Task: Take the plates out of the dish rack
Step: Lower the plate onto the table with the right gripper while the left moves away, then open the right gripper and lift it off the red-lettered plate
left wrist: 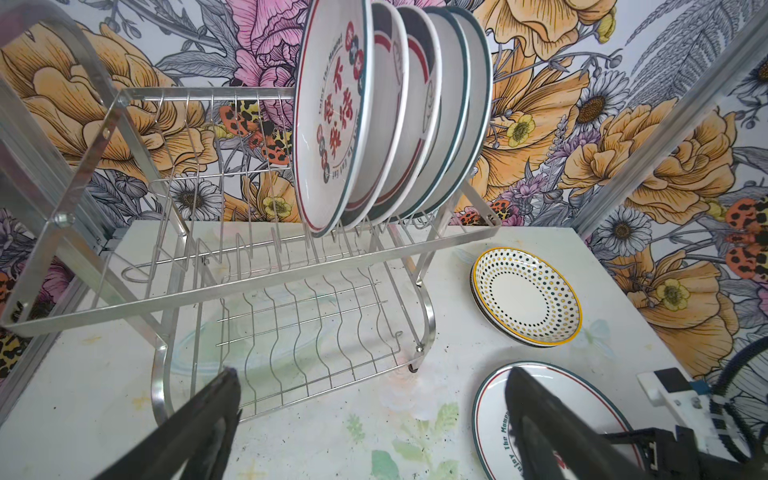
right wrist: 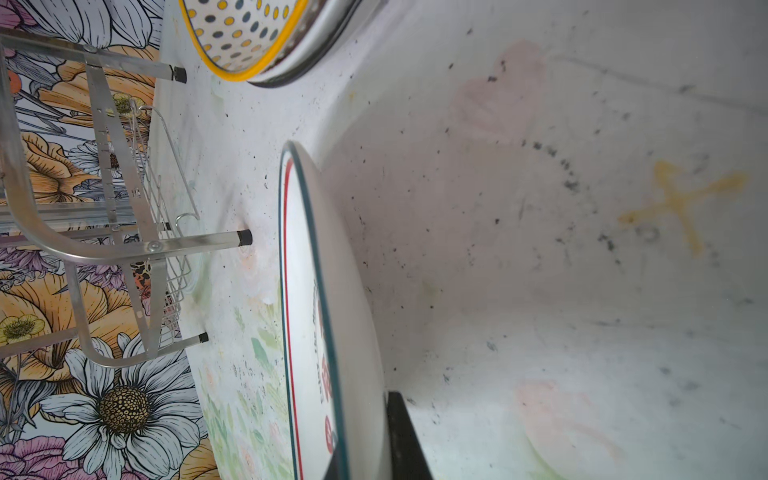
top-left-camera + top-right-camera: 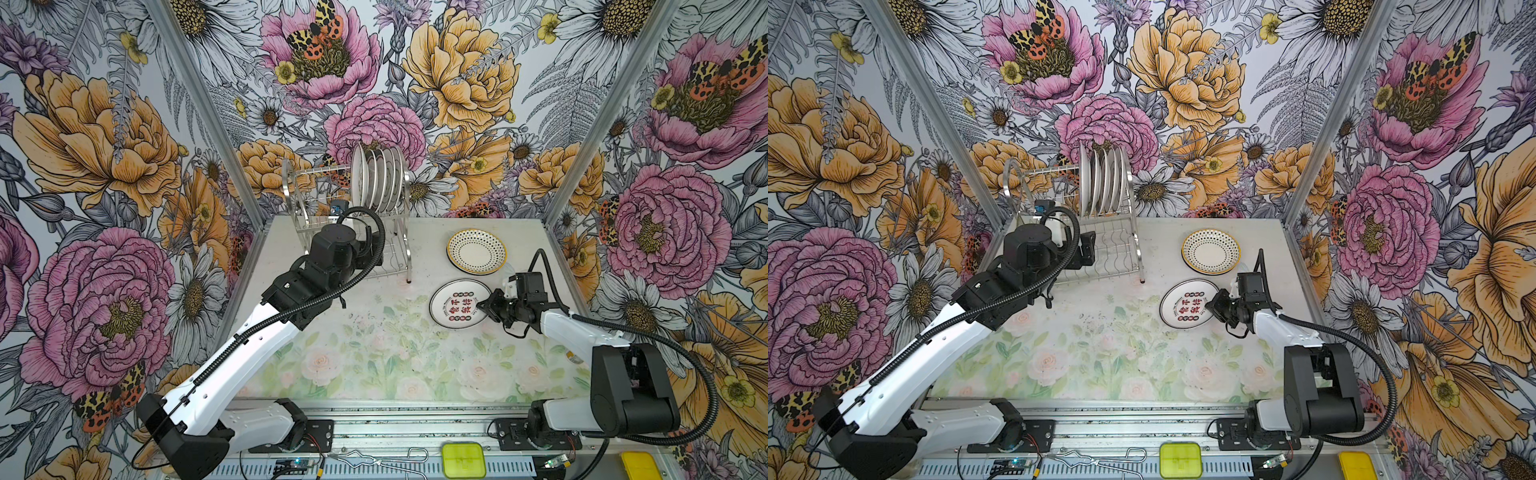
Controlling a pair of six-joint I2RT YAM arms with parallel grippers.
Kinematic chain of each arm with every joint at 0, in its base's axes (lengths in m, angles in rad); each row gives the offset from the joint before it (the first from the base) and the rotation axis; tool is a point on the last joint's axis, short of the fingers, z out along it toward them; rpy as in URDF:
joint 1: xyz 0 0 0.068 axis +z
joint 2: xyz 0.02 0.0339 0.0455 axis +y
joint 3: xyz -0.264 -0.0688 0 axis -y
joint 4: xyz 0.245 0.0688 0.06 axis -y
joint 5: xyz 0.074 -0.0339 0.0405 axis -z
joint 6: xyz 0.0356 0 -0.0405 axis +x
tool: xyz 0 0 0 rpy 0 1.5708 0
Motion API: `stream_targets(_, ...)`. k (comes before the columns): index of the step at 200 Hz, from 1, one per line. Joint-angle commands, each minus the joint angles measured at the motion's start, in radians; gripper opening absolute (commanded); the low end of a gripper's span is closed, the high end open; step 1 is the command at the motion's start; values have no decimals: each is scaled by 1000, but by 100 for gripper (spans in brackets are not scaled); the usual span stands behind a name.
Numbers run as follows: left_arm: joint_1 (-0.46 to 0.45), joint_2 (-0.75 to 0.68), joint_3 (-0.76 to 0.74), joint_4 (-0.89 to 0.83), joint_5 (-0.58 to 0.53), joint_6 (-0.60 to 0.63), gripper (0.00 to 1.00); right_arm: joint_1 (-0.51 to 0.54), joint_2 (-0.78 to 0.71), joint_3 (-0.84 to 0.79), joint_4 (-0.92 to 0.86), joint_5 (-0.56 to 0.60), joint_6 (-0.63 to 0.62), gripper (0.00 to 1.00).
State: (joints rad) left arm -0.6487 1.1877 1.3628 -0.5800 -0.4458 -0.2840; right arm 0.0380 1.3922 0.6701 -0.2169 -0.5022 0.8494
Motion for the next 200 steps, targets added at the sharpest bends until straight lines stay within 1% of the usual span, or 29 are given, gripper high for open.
stream_targets(1,54,-25,-25,-5,70,-80,99,2,11,-8,81,-18,10,0)
stream_targets(16,81,-37,-37,-3,84,-105,99,2,20,-16,87,-18,11,0)
stream_targets(44,106,-69,-64,13,80,-104,99,5,28,-35,99,-15,16,0)
stream_targets(78,145,-58,-54,-19,121,-110,99,8,25,-54,100,-14,22,0)
stream_targets(86,148,-49,-45,-35,127,-111,99,8,25,-59,100,-12,25,3)
stream_targets(102,149,-32,-25,-59,136,-94,99,8,29,-69,100,-11,29,11)
stream_targets(117,150,-20,-6,-83,127,-86,99,9,34,-79,100,-7,31,22)
stream_targets(135,155,-20,1,-96,117,-88,99,10,39,-87,100,-6,32,30)
stream_targets(153,156,-26,2,-102,99,-94,99,10,45,-92,100,-1,33,34)
stream_targets(163,156,-27,3,-103,98,-92,99,11,48,-93,99,1,33,39)
stream_targets(168,157,-28,2,-104,100,-90,99,11,50,-94,99,1,34,40)
stream_targets(193,158,-25,10,-107,169,-56,99,11,65,-98,97,10,42,45)
stream_targets(200,157,-20,12,-109,184,-51,99,12,72,-100,95,13,47,48)
